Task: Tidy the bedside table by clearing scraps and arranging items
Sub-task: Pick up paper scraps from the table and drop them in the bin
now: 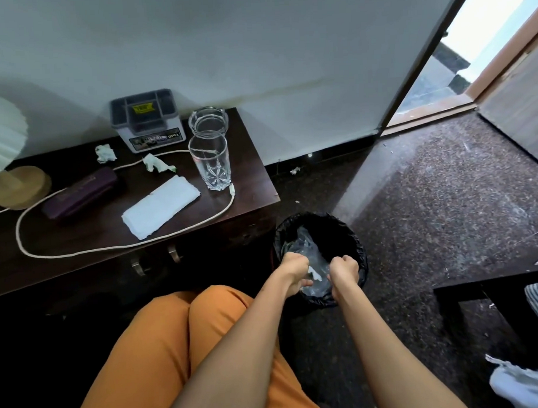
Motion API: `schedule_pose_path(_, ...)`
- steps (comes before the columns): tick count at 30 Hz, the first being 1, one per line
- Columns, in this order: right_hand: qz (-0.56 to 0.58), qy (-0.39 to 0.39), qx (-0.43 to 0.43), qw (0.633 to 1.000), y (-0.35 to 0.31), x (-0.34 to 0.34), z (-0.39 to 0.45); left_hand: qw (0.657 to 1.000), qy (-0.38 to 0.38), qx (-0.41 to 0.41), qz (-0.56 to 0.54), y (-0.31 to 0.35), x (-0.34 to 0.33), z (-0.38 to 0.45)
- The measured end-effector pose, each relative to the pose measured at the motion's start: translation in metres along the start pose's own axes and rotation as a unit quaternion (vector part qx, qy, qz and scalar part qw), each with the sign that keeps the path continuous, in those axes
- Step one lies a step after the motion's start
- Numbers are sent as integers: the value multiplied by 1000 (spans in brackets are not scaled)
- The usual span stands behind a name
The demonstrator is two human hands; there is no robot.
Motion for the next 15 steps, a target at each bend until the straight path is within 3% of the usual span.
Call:
schedule_pose_path(7,9,32,44,998,-25,-15,-43,989,108,-72,-72,18,63,-13)
schedule_pose_path(11,7,-18,118,993,-52,-46,-94,964,194,-111,-147,40,128,-42)
schedule_pose_path(15,-17,-62,187,980,-71,-85,-147,937,231,-151,-215,59,190,-87)
Point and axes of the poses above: each hand's wrist, its own z-axis towards the middle knuckle, its own x-axis out of the back of the hand, y = z × x, the point moved 6 cm from there along z, towards the middle knuckle, and after that the axes turned 7 degrees about -z, right-handed, at the moved point
